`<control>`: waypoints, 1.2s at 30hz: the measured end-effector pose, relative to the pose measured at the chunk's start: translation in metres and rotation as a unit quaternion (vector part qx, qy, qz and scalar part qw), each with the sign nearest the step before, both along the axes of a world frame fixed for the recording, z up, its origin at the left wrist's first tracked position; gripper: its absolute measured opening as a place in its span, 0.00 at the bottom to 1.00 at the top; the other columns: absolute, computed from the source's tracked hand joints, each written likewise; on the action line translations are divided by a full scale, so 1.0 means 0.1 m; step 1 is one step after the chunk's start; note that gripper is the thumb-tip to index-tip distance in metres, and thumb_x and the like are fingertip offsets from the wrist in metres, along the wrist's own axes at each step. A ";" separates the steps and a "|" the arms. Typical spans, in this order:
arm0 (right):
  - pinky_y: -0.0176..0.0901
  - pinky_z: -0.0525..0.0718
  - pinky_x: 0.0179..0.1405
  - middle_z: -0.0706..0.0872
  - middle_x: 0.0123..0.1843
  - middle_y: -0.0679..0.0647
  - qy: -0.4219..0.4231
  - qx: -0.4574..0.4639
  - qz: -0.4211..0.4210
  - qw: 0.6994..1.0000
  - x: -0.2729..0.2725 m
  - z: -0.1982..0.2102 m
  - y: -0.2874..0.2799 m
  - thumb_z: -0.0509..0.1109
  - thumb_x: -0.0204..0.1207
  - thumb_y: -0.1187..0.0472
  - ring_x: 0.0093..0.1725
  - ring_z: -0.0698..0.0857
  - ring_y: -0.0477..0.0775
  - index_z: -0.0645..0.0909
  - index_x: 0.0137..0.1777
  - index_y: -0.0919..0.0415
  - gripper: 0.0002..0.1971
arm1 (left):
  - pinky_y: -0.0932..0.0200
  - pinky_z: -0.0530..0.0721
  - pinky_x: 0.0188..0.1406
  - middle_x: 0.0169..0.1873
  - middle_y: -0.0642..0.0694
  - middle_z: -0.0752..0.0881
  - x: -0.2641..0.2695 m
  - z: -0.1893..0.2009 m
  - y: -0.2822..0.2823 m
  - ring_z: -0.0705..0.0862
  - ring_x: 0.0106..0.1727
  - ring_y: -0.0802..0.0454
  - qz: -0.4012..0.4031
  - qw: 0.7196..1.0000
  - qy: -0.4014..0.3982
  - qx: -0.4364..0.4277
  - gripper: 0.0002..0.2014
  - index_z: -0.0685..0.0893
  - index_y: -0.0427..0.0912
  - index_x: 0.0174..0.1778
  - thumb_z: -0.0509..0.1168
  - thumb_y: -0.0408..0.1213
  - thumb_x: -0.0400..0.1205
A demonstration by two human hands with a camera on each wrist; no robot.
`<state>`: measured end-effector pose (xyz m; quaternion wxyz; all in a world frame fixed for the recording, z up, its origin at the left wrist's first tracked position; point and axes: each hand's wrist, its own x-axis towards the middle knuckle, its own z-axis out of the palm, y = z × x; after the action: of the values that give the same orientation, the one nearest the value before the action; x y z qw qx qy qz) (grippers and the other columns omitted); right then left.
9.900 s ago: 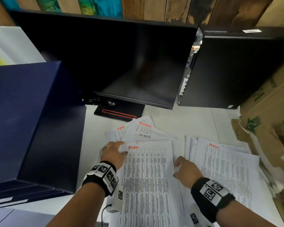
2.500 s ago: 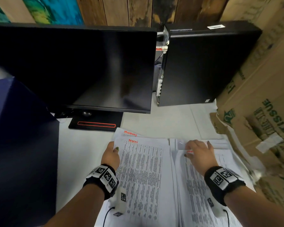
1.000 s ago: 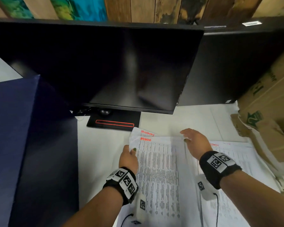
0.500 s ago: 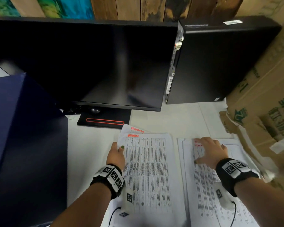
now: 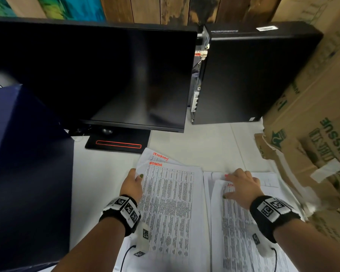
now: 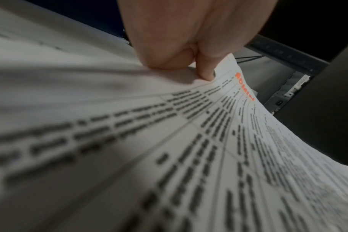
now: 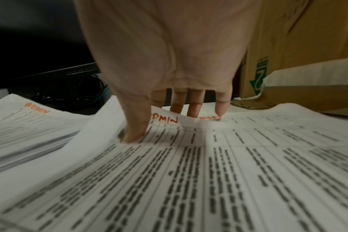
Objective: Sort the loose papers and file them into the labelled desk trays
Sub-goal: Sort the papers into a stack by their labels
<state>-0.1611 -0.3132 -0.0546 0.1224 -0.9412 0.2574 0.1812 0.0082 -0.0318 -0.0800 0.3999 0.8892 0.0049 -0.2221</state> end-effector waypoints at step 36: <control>0.52 0.79 0.59 0.85 0.49 0.51 -0.134 0.121 0.012 0.983 1.37 0.19 1.43 0.56 0.79 0.72 0.51 0.83 0.56 0.77 0.61 0.50 0.19 | 0.57 0.77 0.56 0.53 0.51 0.84 0.02 0.14 0.23 0.82 0.54 0.55 -0.017 0.968 0.142 -0.205 0.12 0.75 0.50 0.60 0.55 0.50 0.86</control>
<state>-0.0236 -0.1699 -0.0359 0.2668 -0.9382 0.2033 0.0850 0.0107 -0.0087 -0.0662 0.5652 0.7476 0.0008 -0.3487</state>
